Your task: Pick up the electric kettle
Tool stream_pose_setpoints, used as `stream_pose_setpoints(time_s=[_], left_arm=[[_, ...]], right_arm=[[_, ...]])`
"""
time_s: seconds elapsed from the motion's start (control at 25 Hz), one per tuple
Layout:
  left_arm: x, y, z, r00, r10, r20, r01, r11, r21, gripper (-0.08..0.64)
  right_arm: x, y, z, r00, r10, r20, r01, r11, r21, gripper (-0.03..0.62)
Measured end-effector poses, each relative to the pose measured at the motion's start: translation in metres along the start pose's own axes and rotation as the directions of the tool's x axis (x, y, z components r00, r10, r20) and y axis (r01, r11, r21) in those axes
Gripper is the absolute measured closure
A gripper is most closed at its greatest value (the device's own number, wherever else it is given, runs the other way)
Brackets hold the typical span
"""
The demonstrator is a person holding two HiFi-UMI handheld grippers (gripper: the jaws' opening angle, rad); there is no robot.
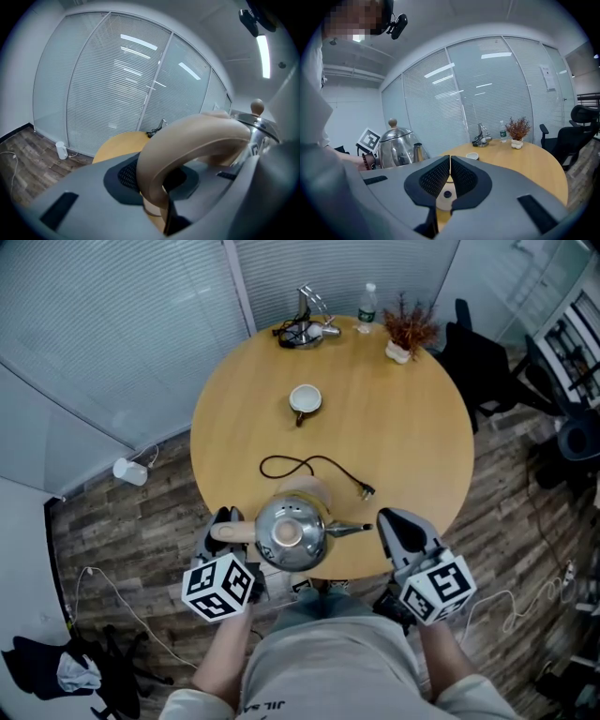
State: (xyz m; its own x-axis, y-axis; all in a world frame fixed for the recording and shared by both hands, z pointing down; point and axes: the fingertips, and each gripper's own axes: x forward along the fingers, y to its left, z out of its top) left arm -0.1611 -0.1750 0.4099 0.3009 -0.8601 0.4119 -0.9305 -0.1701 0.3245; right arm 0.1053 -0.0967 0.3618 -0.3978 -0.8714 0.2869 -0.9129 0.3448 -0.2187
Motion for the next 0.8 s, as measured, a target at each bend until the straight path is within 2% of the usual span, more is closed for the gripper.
stream_pose_setpoints(time_s=[0.8], left_arm=[[-0.022,-0.001,0.000,1.000,0.001,0.021,-0.001,1.000,-0.016,0.485]], right_arm=[[-0.021,0.014,-0.011,1.000,0.009,-0.008,-0.009,1.000,-0.016,0.560]])
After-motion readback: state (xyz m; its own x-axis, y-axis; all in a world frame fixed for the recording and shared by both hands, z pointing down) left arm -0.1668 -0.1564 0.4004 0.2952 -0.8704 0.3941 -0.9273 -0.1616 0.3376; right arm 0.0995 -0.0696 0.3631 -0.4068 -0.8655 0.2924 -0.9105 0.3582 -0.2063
